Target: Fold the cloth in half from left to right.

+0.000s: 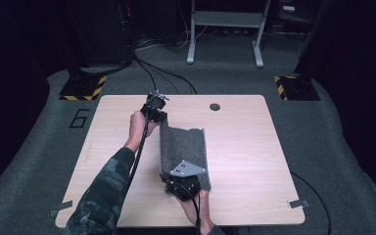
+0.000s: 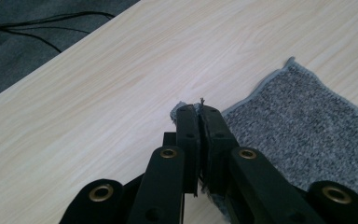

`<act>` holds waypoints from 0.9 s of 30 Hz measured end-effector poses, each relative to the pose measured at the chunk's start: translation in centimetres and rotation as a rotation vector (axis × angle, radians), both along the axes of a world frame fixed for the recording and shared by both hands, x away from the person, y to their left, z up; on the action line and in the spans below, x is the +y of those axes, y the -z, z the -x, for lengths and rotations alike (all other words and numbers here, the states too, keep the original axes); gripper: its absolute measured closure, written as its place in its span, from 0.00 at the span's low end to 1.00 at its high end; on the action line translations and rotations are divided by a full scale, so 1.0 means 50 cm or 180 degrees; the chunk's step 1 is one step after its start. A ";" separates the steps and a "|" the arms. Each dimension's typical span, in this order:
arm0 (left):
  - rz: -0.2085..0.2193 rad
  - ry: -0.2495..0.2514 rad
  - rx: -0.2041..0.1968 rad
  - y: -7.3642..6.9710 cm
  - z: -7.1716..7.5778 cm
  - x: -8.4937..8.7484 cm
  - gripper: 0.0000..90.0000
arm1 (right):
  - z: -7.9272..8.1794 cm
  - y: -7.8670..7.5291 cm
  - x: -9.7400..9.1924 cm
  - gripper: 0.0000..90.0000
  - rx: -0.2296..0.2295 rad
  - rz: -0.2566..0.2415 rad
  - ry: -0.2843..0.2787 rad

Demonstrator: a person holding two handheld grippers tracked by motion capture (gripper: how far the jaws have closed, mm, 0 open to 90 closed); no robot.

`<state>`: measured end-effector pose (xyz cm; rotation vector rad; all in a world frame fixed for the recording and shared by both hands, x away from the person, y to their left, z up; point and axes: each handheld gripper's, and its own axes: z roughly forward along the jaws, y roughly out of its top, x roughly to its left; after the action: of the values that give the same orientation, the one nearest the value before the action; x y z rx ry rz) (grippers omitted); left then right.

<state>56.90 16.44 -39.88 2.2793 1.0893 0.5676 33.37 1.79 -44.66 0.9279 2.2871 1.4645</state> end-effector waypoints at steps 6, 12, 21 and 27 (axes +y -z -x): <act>-0.0059 0.0080 0.0051 0.005 -0.007 -0.049 0.96 | 0.005 0.008 -0.041 0.97 0.0012 -0.0014 0.0143; -0.0126 0.0152 0.0081 0.015 -0.014 -0.093 0.96 | 0.004 0.032 -0.078 0.96 0.0099 -0.0007 0.0284; -0.0200 0.0184 0.0167 0.054 -0.027 -0.139 0.96 | 0.004 0.058 -0.112 0.96 0.0187 0.0019 0.0407; -0.0225 0.0173 0.0211 0.078 -0.037 -0.161 0.95 | -0.002 0.078 -0.127 0.96 0.0279 0.0055 0.0496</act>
<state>58.76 8.38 -43.76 2.3966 1.0505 0.5199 33.48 -4.56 -48.56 1.1582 2.2267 1.3624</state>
